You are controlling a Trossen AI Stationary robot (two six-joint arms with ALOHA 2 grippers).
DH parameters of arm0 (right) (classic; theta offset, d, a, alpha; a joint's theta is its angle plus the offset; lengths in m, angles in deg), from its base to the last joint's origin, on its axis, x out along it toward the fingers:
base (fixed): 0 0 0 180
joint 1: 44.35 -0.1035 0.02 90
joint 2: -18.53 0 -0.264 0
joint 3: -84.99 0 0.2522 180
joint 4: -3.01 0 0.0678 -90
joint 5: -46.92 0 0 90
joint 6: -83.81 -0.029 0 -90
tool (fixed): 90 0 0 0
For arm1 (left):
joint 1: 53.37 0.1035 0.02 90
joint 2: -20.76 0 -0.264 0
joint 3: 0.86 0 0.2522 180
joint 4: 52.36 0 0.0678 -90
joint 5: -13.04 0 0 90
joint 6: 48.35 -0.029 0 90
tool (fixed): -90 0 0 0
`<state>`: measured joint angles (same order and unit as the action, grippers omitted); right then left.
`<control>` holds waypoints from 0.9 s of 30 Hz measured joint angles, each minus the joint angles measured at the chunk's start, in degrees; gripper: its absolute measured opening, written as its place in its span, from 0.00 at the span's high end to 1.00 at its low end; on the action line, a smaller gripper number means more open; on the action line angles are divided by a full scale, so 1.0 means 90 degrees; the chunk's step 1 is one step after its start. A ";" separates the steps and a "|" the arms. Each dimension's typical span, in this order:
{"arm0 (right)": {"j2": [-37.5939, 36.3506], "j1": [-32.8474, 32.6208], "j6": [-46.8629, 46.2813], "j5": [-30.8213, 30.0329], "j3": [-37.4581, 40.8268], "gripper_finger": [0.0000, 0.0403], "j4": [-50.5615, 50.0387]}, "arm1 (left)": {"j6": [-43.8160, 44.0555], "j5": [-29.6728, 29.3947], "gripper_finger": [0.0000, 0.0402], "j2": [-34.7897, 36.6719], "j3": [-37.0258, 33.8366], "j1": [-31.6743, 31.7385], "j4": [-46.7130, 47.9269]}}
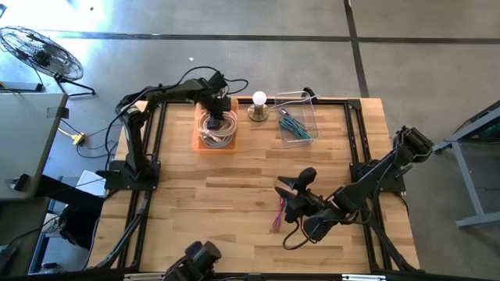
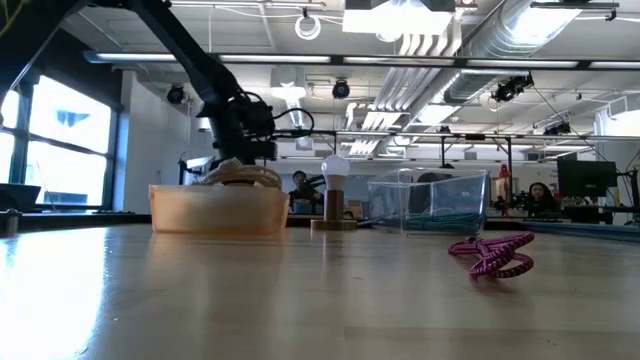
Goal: Pick & Place USB Port
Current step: Put the light brown HDMI cable into the orange bin, then put the pink charger cable into the transparent bin
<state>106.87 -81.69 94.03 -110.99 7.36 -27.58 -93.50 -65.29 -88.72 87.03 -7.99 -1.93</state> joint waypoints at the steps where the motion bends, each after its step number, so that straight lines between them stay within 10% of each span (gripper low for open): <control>1: 0.0000 0.0033 -0.0025 0.0037 0.0000 0.56 -0.0039 | 0.0018 -0.0017 0.91 0.0041 0.0015 -0.0029 -0.0010; 14: 0.0000 0.0151 0.0031 0.0373 0.0000 0.56 -0.0174 | 0.0372 -0.2351 0.76 0.1513 0.0372 -0.0319 0.0864; 27: 0.0000 0.0154 -0.0024 0.0328 0.0000 0.56 -0.0074 | 0.0211 -0.3257 0.62 0.2219 0.0389 -0.1003 0.1245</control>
<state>106.87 -80.31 93.81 -108.04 7.36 -28.24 -91.60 -94.60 -68.75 90.53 -17.01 9.27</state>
